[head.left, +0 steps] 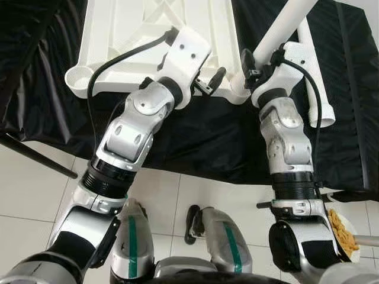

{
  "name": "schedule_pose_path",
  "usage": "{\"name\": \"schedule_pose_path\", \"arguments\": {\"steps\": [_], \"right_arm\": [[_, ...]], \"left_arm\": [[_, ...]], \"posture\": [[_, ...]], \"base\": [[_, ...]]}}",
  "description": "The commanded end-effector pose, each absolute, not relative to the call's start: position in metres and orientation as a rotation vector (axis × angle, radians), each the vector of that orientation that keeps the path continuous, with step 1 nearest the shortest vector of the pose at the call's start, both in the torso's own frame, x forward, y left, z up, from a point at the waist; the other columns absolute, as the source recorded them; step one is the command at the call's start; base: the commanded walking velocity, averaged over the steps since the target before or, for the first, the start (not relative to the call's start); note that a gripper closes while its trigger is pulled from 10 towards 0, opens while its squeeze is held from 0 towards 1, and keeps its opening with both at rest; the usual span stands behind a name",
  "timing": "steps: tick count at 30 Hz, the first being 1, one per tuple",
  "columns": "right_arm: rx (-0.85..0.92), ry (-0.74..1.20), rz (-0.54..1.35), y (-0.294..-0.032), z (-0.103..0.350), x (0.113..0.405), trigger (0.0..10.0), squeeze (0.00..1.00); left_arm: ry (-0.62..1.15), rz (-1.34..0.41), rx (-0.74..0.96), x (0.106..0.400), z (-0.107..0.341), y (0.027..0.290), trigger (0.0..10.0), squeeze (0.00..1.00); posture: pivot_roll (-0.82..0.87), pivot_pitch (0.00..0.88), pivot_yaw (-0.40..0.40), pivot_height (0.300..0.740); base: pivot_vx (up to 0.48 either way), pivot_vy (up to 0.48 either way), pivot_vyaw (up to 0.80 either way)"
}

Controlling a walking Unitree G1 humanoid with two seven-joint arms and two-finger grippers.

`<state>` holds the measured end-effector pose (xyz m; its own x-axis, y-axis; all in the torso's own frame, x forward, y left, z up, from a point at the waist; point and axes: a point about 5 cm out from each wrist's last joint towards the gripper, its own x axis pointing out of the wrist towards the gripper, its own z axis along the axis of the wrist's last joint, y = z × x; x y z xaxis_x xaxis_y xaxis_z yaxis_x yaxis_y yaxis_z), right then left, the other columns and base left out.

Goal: Building children table

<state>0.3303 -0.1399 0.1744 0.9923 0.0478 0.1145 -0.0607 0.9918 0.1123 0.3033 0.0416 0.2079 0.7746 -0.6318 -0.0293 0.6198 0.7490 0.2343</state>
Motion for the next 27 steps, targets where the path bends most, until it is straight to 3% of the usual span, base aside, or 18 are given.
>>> {"name": "schedule_pose_path", "arguments": {"steps": [1,27], "right_arm": [[0.157,0.013,-0.033,-0.151,0.147,0.33,10.0,0.0],[0.123,-0.047,-0.275,-0.161,0.15,0.34,10.0,0.0]], "left_arm": [[-0.06,-0.722,0.242,0.3,0.211,0.036,10.0,0.0],[-0.063,-0.723,0.237,0.3,0.211,0.033,10.0,0.0]], "posture": [[0.14,0.113,-0.085,0.74],[0.15,0.1,-0.093,0.74]], "base": [[0.0,0.0,0.0],[0.0,0.0,0.0]]}}
